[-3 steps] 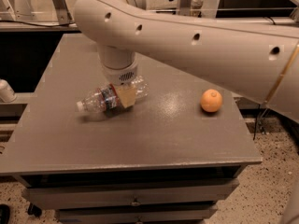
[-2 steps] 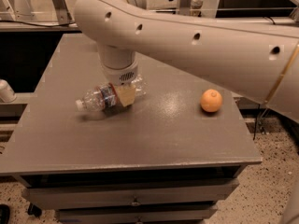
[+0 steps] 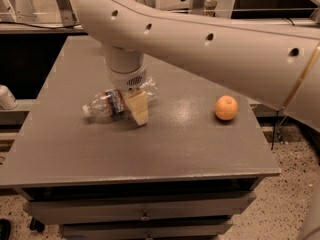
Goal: Knock water bottle over
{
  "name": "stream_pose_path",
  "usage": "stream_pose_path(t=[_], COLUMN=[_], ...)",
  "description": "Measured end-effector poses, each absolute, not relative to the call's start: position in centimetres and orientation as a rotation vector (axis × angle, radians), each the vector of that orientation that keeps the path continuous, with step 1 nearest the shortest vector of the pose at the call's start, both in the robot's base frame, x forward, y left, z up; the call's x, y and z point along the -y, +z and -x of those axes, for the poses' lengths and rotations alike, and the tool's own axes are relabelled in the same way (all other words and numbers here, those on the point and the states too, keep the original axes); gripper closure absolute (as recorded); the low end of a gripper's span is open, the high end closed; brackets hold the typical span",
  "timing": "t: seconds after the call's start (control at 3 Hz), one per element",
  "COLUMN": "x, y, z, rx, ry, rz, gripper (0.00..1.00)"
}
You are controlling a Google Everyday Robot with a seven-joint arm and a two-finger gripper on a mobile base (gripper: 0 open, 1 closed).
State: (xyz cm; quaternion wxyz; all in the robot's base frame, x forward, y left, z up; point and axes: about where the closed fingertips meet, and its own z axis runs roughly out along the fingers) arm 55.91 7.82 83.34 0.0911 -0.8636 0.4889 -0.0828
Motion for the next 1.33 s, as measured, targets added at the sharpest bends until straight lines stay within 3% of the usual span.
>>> stream_pose_path(t=[1.33], x=[-7.97], y=[83.36], z=[-55.58], rx=[-1.399], ry=[-0.197], rz=[2.616], gripper=[0.00])
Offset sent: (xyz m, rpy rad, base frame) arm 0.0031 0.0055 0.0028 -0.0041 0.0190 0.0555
